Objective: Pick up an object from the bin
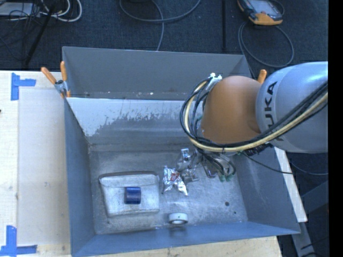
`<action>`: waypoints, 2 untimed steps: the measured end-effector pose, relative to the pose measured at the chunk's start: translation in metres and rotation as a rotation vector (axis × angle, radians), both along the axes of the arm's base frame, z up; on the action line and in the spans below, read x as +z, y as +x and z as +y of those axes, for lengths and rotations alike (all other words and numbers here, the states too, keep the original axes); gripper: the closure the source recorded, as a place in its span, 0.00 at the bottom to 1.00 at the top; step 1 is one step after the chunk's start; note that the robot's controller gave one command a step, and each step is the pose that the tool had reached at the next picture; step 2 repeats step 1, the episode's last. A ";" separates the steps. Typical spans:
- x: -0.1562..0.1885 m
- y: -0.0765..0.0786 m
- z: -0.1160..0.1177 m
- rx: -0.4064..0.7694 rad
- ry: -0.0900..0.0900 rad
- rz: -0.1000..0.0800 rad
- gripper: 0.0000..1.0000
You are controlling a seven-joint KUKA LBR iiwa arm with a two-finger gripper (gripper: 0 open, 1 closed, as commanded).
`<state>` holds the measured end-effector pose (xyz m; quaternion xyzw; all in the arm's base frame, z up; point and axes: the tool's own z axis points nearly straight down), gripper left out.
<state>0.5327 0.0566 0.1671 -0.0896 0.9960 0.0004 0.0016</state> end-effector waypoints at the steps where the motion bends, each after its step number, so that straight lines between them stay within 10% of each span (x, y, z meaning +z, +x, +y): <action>1: 0.081 -0.005 0.012 0.128 0.000 -0.004 1.00; 2: 0.081 -0.005 0.012 0.128 0.000 -0.004 1.00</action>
Offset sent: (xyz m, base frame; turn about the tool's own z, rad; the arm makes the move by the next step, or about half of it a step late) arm -0.0065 0.0097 0.0773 -0.1260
